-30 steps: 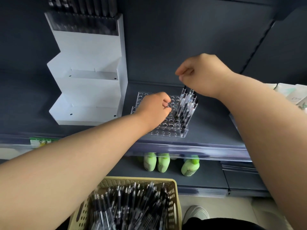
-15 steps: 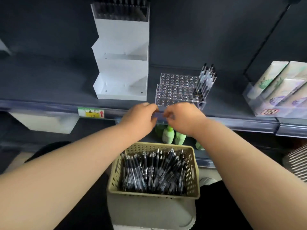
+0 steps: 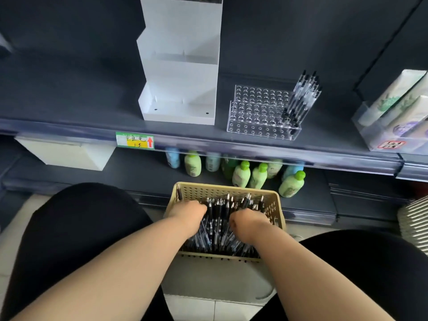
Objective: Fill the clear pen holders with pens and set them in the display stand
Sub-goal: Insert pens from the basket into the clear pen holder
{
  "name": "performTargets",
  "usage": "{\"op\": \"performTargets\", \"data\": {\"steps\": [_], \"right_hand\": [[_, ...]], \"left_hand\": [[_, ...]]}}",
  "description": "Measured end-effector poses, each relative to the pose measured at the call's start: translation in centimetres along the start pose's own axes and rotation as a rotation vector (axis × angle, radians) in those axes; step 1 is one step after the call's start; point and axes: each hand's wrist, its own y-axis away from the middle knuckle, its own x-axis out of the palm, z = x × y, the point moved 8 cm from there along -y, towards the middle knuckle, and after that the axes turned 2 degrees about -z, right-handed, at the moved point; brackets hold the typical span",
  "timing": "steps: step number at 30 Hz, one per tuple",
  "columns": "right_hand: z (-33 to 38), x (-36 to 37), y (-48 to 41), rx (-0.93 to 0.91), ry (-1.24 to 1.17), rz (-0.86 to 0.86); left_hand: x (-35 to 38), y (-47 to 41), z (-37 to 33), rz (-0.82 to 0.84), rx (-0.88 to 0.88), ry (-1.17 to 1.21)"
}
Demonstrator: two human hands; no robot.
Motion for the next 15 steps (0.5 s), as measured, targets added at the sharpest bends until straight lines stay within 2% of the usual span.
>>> {"op": "performTargets", "data": {"steps": [4,8,15], "right_hand": [[0.7,0.1,-0.8,-0.040,0.091,-0.082],[1.5,-0.6,-1.6,-0.101,0.141,-0.188],[0.2,-1.1,-2.6,0.015,0.203,-0.221]], "left_hand": [[0.8,-1.2,-2.4,-0.027,0.150,-0.097],[0.4,-2.6,-3.8,-0.115,0.211,-0.056],[-0.6,-4.7,-5.2,-0.265,0.271,0.028]]}}
